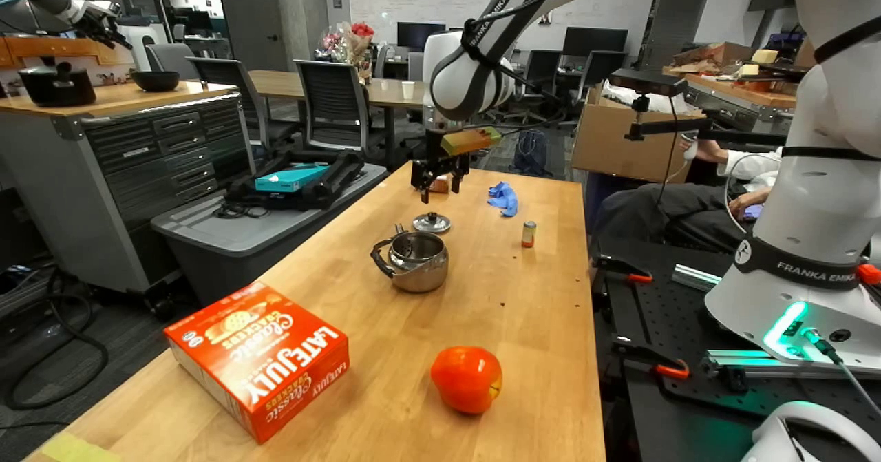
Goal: Pick up the lid from the table and put it on the kettle.
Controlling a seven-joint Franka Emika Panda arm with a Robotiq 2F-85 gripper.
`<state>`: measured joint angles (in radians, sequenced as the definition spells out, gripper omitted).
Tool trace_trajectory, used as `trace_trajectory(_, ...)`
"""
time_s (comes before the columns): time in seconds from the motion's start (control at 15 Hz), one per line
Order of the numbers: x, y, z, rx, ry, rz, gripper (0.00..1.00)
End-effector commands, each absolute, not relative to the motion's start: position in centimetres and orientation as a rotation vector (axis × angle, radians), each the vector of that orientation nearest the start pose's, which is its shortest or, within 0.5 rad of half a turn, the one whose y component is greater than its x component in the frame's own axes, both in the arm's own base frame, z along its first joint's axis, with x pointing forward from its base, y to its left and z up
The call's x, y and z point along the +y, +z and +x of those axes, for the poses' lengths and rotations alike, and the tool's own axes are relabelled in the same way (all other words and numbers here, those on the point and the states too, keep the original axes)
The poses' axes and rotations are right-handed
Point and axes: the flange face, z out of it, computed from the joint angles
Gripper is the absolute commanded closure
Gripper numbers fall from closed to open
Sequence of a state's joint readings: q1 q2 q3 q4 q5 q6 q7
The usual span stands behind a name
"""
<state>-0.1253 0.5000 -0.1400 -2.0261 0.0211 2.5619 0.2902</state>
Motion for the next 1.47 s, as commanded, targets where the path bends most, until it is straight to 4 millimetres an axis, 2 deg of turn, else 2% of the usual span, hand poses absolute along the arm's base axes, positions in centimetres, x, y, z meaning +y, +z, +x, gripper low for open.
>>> trace_trajectory(0.0, -16.5, 20.4, 59.2, 0.859, -0.080, -3.071, 0.00)
trace_trajectory(0.47, -16.4, 20.4, 59.0, 0.859, -0.050, -3.073, 0.00)
trace_trajectory(0.67, -15.6, 22.3, 58.7, 0.805, -0.071, -3.057, 0.00)
trace_trajectory(0.73, -15.7, 20.6, 58.6, 0.847, -0.065, -3.077, 0.00)
trace_trajectory(1.4, -15.2, 20.2, 58.5, 0.876, -0.078, -3.079, 0.00)
